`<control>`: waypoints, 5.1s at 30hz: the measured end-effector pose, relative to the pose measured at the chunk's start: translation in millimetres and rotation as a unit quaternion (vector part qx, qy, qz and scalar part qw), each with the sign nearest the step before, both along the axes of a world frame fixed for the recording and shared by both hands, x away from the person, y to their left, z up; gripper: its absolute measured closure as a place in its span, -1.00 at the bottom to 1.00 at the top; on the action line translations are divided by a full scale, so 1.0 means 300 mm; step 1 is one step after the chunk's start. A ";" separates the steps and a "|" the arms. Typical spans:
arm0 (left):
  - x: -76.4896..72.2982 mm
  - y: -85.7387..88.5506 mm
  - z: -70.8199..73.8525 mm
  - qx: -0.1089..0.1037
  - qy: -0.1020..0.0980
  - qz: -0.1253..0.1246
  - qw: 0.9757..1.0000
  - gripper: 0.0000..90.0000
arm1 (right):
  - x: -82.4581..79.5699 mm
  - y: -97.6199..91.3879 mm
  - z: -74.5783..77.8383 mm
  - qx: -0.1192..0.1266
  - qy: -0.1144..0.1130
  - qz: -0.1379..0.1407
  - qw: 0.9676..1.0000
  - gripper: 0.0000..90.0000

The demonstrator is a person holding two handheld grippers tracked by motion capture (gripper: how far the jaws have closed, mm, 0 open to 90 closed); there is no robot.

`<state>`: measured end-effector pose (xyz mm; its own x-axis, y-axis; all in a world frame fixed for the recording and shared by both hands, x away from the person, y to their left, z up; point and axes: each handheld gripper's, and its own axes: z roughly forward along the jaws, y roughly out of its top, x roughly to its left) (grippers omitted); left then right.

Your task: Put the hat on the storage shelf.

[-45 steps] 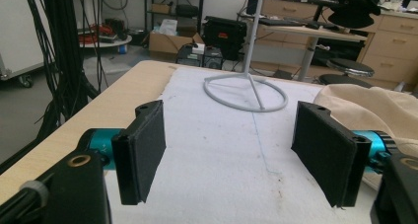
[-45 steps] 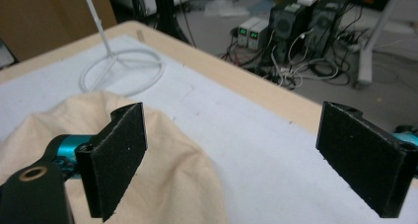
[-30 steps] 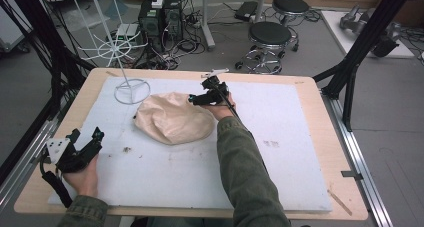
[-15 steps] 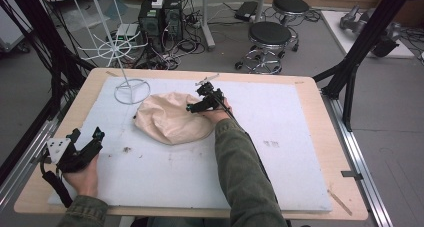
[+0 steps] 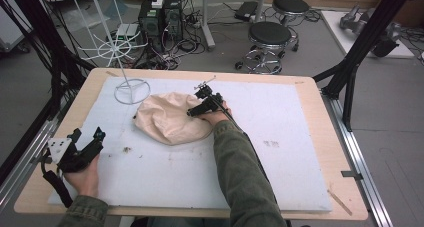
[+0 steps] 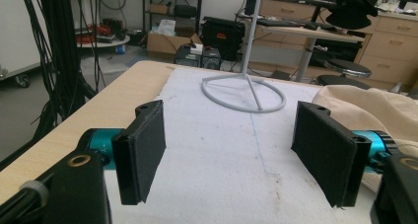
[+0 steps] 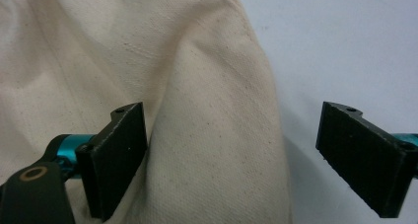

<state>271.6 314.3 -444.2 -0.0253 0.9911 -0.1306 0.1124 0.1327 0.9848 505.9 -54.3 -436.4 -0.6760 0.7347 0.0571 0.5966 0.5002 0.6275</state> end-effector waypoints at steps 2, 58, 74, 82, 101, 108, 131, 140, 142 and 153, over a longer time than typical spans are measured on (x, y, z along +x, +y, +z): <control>0.000 -0.001 0.000 0.000 0.000 0.000 1.000 -0.36 | 0.000 0.002 0.000 0.000 0.006 -0.002 1.000 -0.62; -0.005 -0.005 0.004 0.002 -0.002 -0.004 1.000 -0.36 | -0.175 -0.139 0.264 0.097 -0.131 -0.111 0.980 0.63; -0.006 -0.015 0.006 0.009 -0.002 -0.009 1.000 -0.36 | -0.259 -0.149 0.373 0.151 -0.176 -0.112 0.966 0.62; -0.006 -0.019 0.005 0.008 0.001 -0.011 1.000 -0.36 | -0.288 -0.193 0.453 0.187 -0.217 -0.129 0.950 0.62; -0.002 -0.020 0.003 0.009 -0.002 -0.012 1.000 -0.36 | -0.293 -0.220 0.630 0.249 -0.278 -0.135 0.918 0.61; -0.002 -0.022 0.004 0.008 -0.004 -0.015 1.000 -0.36 | -0.287 -0.184 0.643 0.264 -0.294 -0.135 0.909 0.60; 0.004 -0.021 0.000 0.006 0.001 -0.016 1.000 -0.36 | -0.261 -0.105 0.779 0.350 -0.333 -0.141 0.864 0.60; 0.006 -0.019 -0.001 0.005 0.002 -0.015 1.000 -0.36 | -0.244 -0.062 0.866 0.369 -0.340 -0.136 0.854 0.60; 0.005 -0.018 0.000 0.004 0.000 -0.014 1.000 -0.36 | -0.239 -0.049 0.883 0.371 -0.343 -0.135 0.853 0.60; 0.003 -0.019 0.000 0.004 0.000 -0.015 1.000 -0.36 | -0.202 0.025 1.006 0.392 -0.348 -0.140 0.840 0.59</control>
